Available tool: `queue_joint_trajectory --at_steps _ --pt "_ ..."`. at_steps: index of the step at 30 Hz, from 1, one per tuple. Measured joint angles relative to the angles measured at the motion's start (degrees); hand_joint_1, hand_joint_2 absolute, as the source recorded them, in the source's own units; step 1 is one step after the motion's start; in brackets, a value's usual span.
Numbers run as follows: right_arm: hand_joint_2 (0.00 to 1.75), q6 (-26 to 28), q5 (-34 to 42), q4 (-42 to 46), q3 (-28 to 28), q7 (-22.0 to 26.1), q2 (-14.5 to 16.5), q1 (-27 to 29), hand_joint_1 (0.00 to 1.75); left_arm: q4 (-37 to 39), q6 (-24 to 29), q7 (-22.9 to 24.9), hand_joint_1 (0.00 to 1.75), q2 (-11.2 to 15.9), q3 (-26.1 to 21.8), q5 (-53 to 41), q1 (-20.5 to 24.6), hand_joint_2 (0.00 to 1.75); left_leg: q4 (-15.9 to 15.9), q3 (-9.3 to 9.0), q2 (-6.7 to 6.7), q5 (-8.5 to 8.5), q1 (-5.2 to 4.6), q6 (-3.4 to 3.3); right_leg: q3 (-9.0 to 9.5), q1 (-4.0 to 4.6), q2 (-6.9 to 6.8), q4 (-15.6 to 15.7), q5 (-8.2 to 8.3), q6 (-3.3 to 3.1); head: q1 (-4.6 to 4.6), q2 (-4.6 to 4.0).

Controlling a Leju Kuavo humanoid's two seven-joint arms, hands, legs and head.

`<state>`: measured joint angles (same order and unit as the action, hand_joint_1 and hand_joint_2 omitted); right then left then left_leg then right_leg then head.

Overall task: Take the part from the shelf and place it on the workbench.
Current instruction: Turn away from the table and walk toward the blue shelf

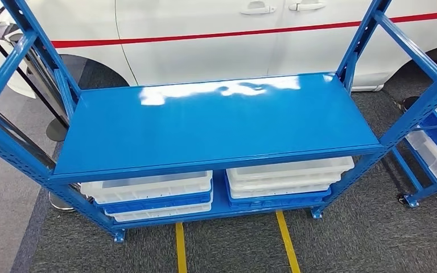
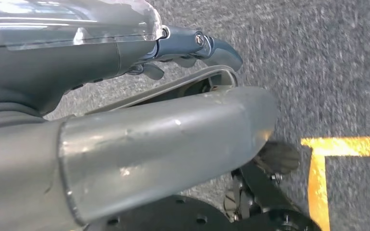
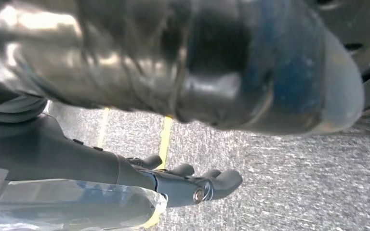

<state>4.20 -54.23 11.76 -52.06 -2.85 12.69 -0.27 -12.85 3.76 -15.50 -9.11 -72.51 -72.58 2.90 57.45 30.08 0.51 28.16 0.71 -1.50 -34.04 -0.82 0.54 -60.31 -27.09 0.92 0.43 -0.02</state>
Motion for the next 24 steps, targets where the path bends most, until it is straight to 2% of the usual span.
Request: queue_joint_trajectory --at_steps 1,3,4,5,6,7,8,9,11,13,15,17,19,20,21,22,24 --pt "0.0 0.0 0.0 0.0 0.0 0.0 0.0 0.0 0.0 0.0 0.0 0.0 0.0 0.0 0.0 0.0 0.0 0.0 -0.4 0.03 0.08 -0.42 0.08 -0.49 -0.71 -0.01 -0.07 -1.7 -1.55 0.21 0.01 0.0" --pt "0.0 0.0 -0.1 0.0 0.0 0.0 0.0 0.0 0.0 0.0 0.1 0.1 0.0 0.0 0.1 -0.1 0.1 0.0 -0.5 0.38 0.18 -0.82 -0.1 -1.08 -3.3 -0.07 -0.2 -8.2 -5.98 0.39 0.03 -0.01" --pt "0.0 0.0 -0.1 0.0 0.0 0.0 0.0 0.0 0.0 0.0 0.2 0.1 0.0 0.1 0.1 -0.2 0.1 0.0 -0.5 0.56 0.2 -0.9 -0.26 -1.19 -4.56 -0.07 -0.21 -11.6 -7.63 0.47 0.02 -0.01" --pt "0.0 0.1 -0.1 0.0 0.0 0.0 0.0 0.0 0.0 0.0 0.3 0.1 0.0 0.1 0.1 -0.2 0.0 0.0 -0.4 0.67 0.23 -0.93 -0.4 -1.22 -5.15 -0.07 -0.22 -13.7 -8.19 0.5 0.02 -0.01" --pt "0.0 0.1 -0.1 0.0 0.0 0.0 0.0 0.0 0.0 0.0 0.4 0.1 0.0 0.1 0.2 -0.3 0.0 0.0 -0.3 0.72 0.23 -0.95 -0.52 -1.23 -4.76 -0.06 -0.23 -13.7 -7.57 0.47 0.02 -0.01" --pt "0.0 0.1 -0.1 0.0 0.0 0.0 0.0 0.1 0.0 0.0 0.4 0.1 0.0 0.1 0.2 -0.4 0.0 0.0 -0.2 0.73 0.21 -0.94 -0.61 -1.21 -3.54 -0.05 -0.24 -12.0 -6.18 0.37 0.02 -0.01" --pt "0.0 0.2 -0.1 0.0 0.0 0.0 0.0 0.1 0.0 0.0 0.4 0.1 0.0 0.1 0.3 -0.4 0.0 0.0 -0.1 0.72 0.19 -0.89 -0.66 -1.14 -1.41 -0.01 -0.24 -8.4 -4.27 0.16 0.03 0.0" --pt "0.0 0.2 -0.1 0.0 0.0 0.0 0.0 0.1 0.0 0.0 0.4 0.1 0.0 0.1 0.4 -0.5 0.0 0.0 0.0 0.73 0.17 -0.81 -0.69 -1.02 0.81 0.09 -0.26 -4.6 -3.05 -0.13 0.02 0.0" --pt "0.0 0.2 -0.1 0.0 0.0 0.0 0.0 0.0 0.0 0.0 0.4 0.1 0.0 0.0 0.5 -0.5 0.1 0.0 0.4 0.88 0.17 -0.61 -0.79 -0.55 3.55 0.47 -0.27 0.5 -1.82 -0.76 0.02 -0.01" --pt "0.0 0.2 -0.2 0.0 0.0 0.0 0.0 0.0 0.0 0.0 0.4 0.1 0.0 0.0 0.6 -0.6 0.1 0.0 0.5 0.91 0.17 -0.57 -0.87 0.03 3.73 0.7 -0.24 1.2 -1.99 -1.28 0.01 0.0" --pt "0.0 0.3 -0.4 0.0 0.0 0.0 0.0 -0.1 0.0 0.0 0.5 0.1 0.0 0.1 0.6 -0.6 0.2 0.0 1.0 0.94 0.11 -0.16 -0.9 0.69 3.81 0.43 -0.32 1.7 -1.89 -1.92 -0.01 0.01" --pt "0.0 0.4 -0.5 0.0 0.0 0.0 0.1 0.0 0.0 0.0 0.5 0.1 0.0 0.3 0.6 -0.7 0.1 0.0 4.3 2.33 0.0 2.3 -0.74 1.39 3.8 0.14 -0.47 2.1 -1.55 -2.54 -0.03 0.01" --pt "0.87 0.6 -0.6 0.0 -0.1 0.1 0.1 0.0 0.0 0.0 0.6 0.0 0.0 0.3 0.6 -0.8 0.1 0.0 11.3 5.46 -0.05 6.07 -0.39 2.0 3.56 0.12 -0.54 2.1 -1.46 -2.79 -0.05 0.0" --pt "1.31 0.7 -0.6 0.0 -0.2 0.1 0.1 0.0 0.0 0.0 0.6 0.0 0.0 0.3 0.6 -0.8 0.0 0.0 14.4 6.88 -0.05 7.13 -0.24 2.22 3.47 0.14 -0.55 2.1 -1.45 -2.81 -0.04 0.01" --pt "1.75 0.8 -0.6 0.0 -0.2 0.1 0.1 0.0 0.0 0.0 0.6 0.0 0.0 0.3 0.6 -0.8 0.0 0.0 16.0 7.59 -0.05 7.11 -0.14 2.35 3.41 0.16 -0.55 2.0 -1.47 -2.82 -0.05 0.0" --pt "1.75 0.9 -0.6 0.0 -0.3 0.1 0.1 0.0 0.0 0.0 0.7 0.0 0.0 0.3 0.6 -0.8 0.0 0.0 15.4 7.25 -0.04 5.87 -0.07 2.36 3.41 0.16 -0.52 1.9 -1.5 -2.8 -0.05 0.0" --pt "1.75 0.9 -0.6 0.0 -0.4 0.2 0.1 0.0 0.0 0.0 0.9 0.0 0.0 0.4 0.6 -0.8 0.0 0.0 8.5 3.96 -0.05 1.74 0.13 2.53 3.54 0.11 -0.41 1.7 -1.65 -2.71 -0.05 0.0"
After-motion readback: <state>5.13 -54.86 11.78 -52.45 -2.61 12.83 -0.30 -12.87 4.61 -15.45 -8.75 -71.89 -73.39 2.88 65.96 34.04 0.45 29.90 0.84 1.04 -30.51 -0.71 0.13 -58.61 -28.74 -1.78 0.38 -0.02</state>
